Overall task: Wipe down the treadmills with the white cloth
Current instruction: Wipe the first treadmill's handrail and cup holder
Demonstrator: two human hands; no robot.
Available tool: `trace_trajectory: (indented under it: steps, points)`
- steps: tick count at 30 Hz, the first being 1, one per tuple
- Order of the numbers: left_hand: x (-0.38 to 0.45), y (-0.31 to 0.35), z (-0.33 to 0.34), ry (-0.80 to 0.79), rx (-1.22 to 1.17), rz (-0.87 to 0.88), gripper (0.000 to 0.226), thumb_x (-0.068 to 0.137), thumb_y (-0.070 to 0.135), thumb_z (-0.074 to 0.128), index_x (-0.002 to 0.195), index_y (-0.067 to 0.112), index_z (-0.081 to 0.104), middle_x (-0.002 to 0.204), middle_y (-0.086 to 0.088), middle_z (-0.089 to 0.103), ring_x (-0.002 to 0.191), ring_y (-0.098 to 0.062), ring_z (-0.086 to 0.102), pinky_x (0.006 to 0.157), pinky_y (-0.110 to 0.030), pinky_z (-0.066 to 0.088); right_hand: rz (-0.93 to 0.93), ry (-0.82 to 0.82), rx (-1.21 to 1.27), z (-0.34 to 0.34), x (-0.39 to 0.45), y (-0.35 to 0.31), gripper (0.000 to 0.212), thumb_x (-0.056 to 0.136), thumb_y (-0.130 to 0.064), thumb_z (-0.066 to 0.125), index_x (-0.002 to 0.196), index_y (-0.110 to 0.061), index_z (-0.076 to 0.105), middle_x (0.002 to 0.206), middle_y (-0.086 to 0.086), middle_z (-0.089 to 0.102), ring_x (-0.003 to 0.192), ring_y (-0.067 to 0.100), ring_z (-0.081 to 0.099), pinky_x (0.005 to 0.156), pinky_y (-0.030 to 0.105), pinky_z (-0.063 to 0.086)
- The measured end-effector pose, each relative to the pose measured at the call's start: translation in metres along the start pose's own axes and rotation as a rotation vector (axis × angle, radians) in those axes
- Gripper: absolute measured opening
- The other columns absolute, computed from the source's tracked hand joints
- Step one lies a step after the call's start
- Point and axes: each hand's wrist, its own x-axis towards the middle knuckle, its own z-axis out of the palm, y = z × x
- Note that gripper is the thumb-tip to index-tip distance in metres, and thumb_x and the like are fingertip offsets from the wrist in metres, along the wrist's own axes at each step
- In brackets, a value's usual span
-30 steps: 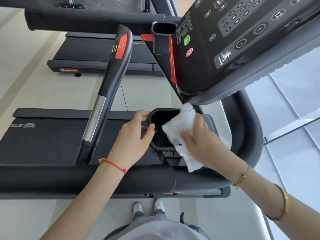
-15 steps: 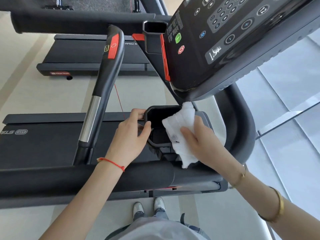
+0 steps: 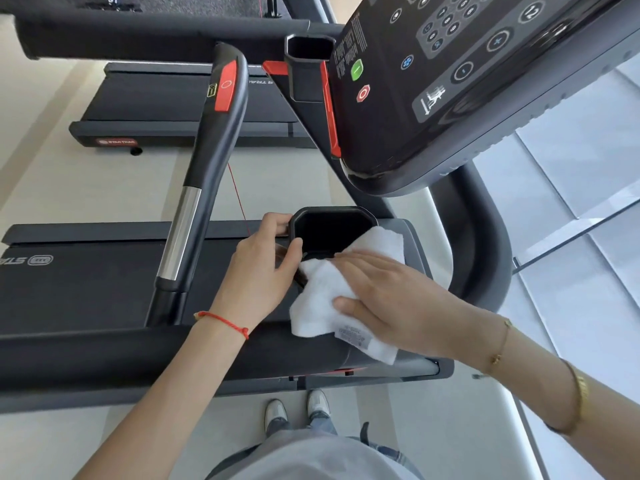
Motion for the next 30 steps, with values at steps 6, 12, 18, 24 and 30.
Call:
trace_trajectory:
  steps: [6, 12, 18, 24, 30]
  points:
    - [0.000, -0.001, -0.001, -0.017, -0.014, -0.002, 0.035, 0.097, 0.033, 0.054, 0.130, 0.024, 0.049, 0.121, 0.011, 0.059, 0.096, -0.005, 0.060, 0.085, -0.025, 0.048, 0.026, 0.011, -0.021, 0.006, 0.016, -0.010, 0.038, 0.101, -0.047, 0.032, 0.098, -0.012, 0.046, 0.088, 0.001, 0.059, 0.077, 0.023, 0.057, 0.073, 0.032, 0.040]
    - [-0.001, 0.000, -0.001, -0.016, -0.001, -0.016, 0.034, 0.097, 0.034, 0.052, 0.129, 0.027, 0.048, 0.117, 0.019, 0.059, 0.088, 0.009, 0.059, 0.071, -0.016, 0.043, -0.079, 0.053, -0.079, -0.006, -0.026, 0.026, 0.045, 0.100, -0.042, 0.041, 0.117, -0.003, 0.057, 0.107, 0.006, 0.063, 0.106, 0.025, 0.059, 0.092, 0.033, 0.049]
    - [-0.001, 0.002, 0.000, -0.007, -0.001, -0.004, 0.033, 0.097, 0.031, 0.053, 0.130, 0.024, 0.048, 0.120, 0.012, 0.059, 0.093, 0.000, 0.060, 0.086, -0.024, 0.047, 0.029, 0.046, -0.007, 0.005, 0.024, 0.001, 0.035, 0.101, -0.043, 0.037, 0.093, -0.012, 0.049, 0.085, 0.001, 0.062, 0.075, 0.023, 0.053, 0.068, 0.026, 0.021]
    - [-0.001, 0.001, -0.001, 0.003, -0.013, -0.010, 0.032, 0.095, 0.032, 0.055, 0.126, 0.027, 0.051, 0.117, 0.014, 0.060, 0.089, 0.003, 0.062, 0.080, -0.016, 0.045, 0.030, 0.098, 0.058, 0.006, -0.001, 0.003, 0.030, 0.098, -0.039, 0.048, 0.087, -0.011, 0.048, 0.079, -0.001, 0.055, 0.072, 0.020, 0.051, 0.066, 0.022, 0.024]
    - [-0.001, 0.002, -0.001, -0.006, -0.012, -0.016, 0.032, 0.096, 0.034, 0.053, 0.127, 0.028, 0.049, 0.120, 0.013, 0.062, 0.091, 0.002, 0.063, 0.084, -0.024, 0.050, 0.181, 0.179, 0.058, 0.017, -0.034, -0.005, 0.050, 0.103, -0.040, 0.029, 0.129, -0.003, 0.049, 0.141, 0.008, 0.047, 0.138, 0.020, 0.036, 0.116, 0.029, 0.027]
